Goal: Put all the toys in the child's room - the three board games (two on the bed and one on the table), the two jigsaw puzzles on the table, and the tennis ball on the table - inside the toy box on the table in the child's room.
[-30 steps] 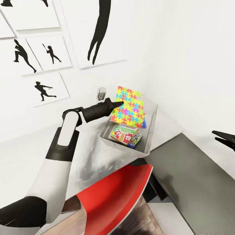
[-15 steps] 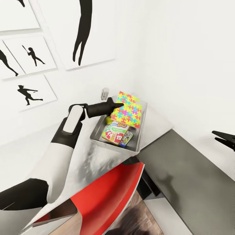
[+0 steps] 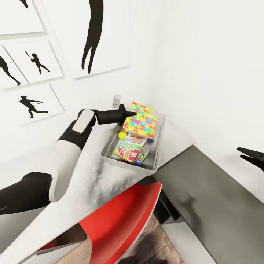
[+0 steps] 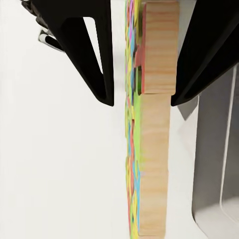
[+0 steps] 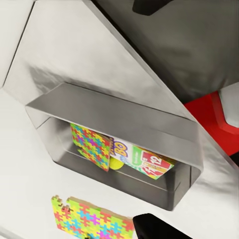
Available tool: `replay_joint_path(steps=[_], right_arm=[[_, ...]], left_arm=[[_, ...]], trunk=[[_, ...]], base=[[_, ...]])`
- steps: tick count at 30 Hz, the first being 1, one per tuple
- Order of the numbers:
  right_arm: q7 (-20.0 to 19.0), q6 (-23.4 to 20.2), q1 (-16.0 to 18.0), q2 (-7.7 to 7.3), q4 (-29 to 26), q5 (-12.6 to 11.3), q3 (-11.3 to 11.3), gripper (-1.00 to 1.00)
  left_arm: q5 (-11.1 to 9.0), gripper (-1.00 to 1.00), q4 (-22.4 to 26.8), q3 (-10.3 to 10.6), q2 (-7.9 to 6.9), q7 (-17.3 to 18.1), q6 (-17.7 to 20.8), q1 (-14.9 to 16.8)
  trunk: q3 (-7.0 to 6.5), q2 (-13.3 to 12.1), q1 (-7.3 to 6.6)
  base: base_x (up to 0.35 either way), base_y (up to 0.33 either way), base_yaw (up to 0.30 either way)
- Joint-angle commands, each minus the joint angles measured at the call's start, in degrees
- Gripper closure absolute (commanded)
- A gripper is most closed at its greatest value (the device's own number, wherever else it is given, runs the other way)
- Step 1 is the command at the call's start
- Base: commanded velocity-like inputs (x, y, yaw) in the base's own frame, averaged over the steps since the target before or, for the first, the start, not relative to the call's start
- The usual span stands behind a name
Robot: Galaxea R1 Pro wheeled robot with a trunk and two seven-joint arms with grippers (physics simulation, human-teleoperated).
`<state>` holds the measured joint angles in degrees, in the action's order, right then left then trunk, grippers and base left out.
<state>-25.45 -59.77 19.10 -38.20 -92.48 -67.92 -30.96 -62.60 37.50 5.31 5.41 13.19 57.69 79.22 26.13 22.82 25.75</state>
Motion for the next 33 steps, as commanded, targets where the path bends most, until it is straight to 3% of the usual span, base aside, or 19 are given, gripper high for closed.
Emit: replay_joint_path(steps=[1, 6, 22, 33], right_arm=[[-0.6, -0.2, 0.1, 0.0, 0.0, 0.5, 0.0, -1.0], [-0.6, -0.2, 0.1, -0.01, 0.0, 0.5, 0.2, -1.0], [-0.6, -0.2, 0.0, -0.08, 0.0, 0.5, 0.2, -1.0], [-0.6, -0.2, 0.1, -0.11, 0.0, 0.5, 0.2, -1.0]], left_arm=[[0.6, 1.0, -0.8, 0.0, -0.28, 1.0, 0.1, 0.5], [0.7, 1.0, -3.2, 0.2, -1.28, 2.0, 0.0, 1.7], [0.6, 1.0, -4.0, 0.5, -1.47, 2.5, 0.0, 1.6], [0.7, 1.0, -3.7, 4.1, -1.5, 5.8, -0.3, 0.2]], trunk=[[0.09, 0.1, 0.03], [0.09, 0.1, 0.03], [0.35, 0.1, 0.03], [1.22, 0.1, 0.03]], base=[[0.0, 0.0, -0.002], [0.0, 0.0, -0.001], [0.0, 0.0, 0.0], [0.0, 0.0, 0.0]])
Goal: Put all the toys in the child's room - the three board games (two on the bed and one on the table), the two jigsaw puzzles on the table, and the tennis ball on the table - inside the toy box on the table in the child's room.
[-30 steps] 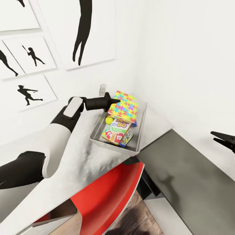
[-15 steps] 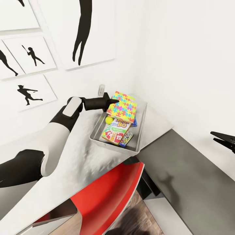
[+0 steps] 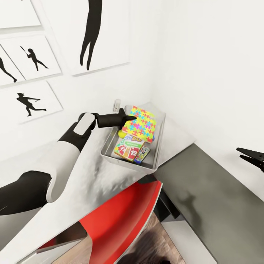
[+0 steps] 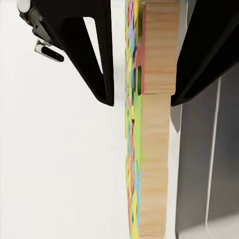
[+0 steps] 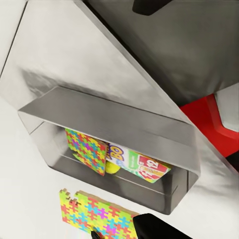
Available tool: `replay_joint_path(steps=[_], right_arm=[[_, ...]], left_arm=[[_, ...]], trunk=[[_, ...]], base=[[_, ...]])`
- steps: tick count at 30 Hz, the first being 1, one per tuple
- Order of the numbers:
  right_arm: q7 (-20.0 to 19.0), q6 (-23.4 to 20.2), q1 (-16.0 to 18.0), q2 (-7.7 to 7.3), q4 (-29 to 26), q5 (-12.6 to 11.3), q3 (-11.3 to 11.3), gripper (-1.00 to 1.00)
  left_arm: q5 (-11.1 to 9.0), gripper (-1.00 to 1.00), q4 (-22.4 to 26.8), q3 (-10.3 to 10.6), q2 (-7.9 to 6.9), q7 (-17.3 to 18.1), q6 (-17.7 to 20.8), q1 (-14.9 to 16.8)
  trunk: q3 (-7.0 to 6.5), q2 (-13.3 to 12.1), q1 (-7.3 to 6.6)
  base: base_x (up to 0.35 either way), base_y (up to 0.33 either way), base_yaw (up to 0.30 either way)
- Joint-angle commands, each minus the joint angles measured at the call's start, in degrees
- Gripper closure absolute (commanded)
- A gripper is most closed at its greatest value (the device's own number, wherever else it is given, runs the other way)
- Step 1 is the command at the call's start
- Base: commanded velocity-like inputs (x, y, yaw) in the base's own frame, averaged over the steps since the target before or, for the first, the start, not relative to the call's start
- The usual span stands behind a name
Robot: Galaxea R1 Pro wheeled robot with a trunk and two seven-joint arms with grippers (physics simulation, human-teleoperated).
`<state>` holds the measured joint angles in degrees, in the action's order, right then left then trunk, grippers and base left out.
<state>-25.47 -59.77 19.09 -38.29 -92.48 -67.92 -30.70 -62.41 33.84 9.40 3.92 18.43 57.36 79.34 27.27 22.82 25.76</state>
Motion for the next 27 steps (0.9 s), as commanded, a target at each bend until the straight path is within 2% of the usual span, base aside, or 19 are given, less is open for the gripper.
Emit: replay_joint_path(steps=[1, 9, 27], right_arm=[[-0.5, -0.2, 0.1, -0.01, 0.0, 0.5, -0.1, -1.0], [-0.5, -0.2, 0.1, 0.01, 0.0, 0.5, -0.1, -1.0], [-0.6, -0.2, 0.1, 0.0, 0.0, 0.5, -0.1, -1.0]], left_arm=[[0.5, 1.0, 0.0, 0.3, -0.02, 0.9, 0.0, 0.0], [0.5, 1.0, 0.0, 1.1, -0.15, 1.7, -0.1, -0.5], [0.7, 1.0, 0.0, 1.2, -0.46, 2.0, -0.1, -1.1]], trunk=[[0.18, 0.1, 0.03], [0.91, 0.1, 0.03], [2.58, 0.1, 0.03]], base=[[0.0, 0.0, 0.0], [0.0, 0.0, 0.0], [0.0, 0.0, 0.0]])
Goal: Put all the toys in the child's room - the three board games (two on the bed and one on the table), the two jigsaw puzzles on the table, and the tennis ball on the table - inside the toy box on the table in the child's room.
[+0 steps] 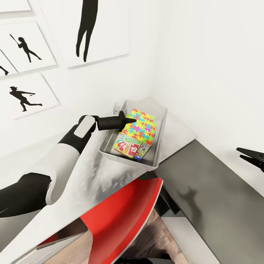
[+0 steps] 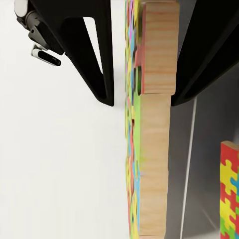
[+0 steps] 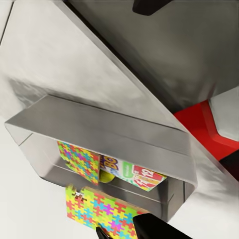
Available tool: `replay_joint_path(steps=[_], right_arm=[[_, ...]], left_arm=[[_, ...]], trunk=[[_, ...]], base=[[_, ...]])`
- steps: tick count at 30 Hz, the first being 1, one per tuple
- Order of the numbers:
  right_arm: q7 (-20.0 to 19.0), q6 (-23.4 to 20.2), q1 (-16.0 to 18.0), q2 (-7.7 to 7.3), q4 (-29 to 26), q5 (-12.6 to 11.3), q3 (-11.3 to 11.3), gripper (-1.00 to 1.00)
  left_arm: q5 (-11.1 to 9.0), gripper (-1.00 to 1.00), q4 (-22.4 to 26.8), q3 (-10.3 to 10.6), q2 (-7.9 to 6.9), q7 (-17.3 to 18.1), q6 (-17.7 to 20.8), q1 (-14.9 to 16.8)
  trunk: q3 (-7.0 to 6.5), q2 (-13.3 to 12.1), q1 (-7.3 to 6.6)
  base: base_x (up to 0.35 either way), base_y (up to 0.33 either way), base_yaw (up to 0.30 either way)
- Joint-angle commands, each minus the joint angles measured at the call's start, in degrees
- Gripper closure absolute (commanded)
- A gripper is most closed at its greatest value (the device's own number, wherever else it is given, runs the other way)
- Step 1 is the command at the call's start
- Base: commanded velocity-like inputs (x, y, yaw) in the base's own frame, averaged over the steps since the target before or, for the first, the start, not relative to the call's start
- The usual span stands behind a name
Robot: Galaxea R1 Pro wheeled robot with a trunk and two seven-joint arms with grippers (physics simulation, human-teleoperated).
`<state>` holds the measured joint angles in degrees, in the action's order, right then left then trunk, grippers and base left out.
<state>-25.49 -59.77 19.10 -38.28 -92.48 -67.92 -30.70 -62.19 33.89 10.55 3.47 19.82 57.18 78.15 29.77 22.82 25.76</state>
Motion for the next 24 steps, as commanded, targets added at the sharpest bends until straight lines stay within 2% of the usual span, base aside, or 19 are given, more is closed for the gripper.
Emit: replay_joint_path(steps=[1, 24], right_arm=[[-0.5, -0.2, 0.1, -0.02, 0.0, 0.5, -0.1, -1.0], [-0.6, -0.2, 0.1, -0.03, 0.0, 0.5, -0.1, -1.0]], left_arm=[[0.5, 1.0, -0.1, 0.0, -0.01, 0.6, 0.0, 0.1], [0.4, 1.0, -0.1, -0.5, -0.65, 0.4, 0.0, 0.1]], trunk=[[0.18, 0.1, 0.03], [2.31, 0.1, 0.03]], base=[[0.0, 0.0, 0.0], [0.0, 0.0, 0.0]])
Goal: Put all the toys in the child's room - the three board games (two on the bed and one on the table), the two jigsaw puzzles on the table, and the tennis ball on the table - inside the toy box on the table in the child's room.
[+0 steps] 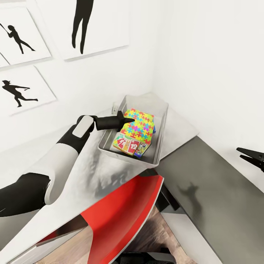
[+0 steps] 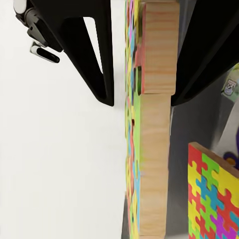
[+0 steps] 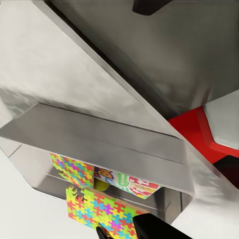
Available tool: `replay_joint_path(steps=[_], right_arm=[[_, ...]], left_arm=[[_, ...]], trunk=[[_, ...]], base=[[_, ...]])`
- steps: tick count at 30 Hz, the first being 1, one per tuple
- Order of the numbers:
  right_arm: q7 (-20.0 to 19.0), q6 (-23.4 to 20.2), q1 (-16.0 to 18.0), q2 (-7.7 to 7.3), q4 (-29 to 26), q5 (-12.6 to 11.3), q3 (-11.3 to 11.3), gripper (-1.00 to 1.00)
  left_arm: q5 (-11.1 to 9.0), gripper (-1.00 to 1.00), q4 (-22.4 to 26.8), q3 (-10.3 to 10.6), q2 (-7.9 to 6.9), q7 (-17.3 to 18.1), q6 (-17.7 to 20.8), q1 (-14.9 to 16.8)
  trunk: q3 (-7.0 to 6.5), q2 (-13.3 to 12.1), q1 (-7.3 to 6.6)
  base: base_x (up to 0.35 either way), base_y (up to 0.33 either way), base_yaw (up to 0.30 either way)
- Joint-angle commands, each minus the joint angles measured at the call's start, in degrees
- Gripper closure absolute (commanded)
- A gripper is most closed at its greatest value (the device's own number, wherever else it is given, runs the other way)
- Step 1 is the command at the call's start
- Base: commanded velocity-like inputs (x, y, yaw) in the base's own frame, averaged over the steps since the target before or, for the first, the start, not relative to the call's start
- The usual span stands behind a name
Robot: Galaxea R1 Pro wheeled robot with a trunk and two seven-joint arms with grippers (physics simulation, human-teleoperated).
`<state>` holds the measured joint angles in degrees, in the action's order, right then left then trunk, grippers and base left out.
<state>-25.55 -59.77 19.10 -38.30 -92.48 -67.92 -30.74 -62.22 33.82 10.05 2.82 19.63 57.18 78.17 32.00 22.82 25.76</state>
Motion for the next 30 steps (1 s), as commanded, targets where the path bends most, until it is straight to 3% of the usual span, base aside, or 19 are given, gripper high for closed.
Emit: replay_joint_path(steps=[1, 30], right_arm=[[-0.5, -0.2, 0.1, -0.01, 0.0, 0.5, -0.1, -1.0], [-0.5, -0.2, 0.1, -0.02, 0.0, 0.5, -0.4, -1.0]], left_arm=[[0.5, 1.0, -0.1, 0.0, -0.01, 0.5, 0.0, 0.1], [0.4, 1.0, -0.4, -0.3, -0.22, -0.4, -1.2, -0.5]], trunk=[[0.16, 0.1, 0.03], [1.23, 0.1, 0.03]], base=[[0.0, 0.0, 0.0], [0.0, 0.0, 0.0]])
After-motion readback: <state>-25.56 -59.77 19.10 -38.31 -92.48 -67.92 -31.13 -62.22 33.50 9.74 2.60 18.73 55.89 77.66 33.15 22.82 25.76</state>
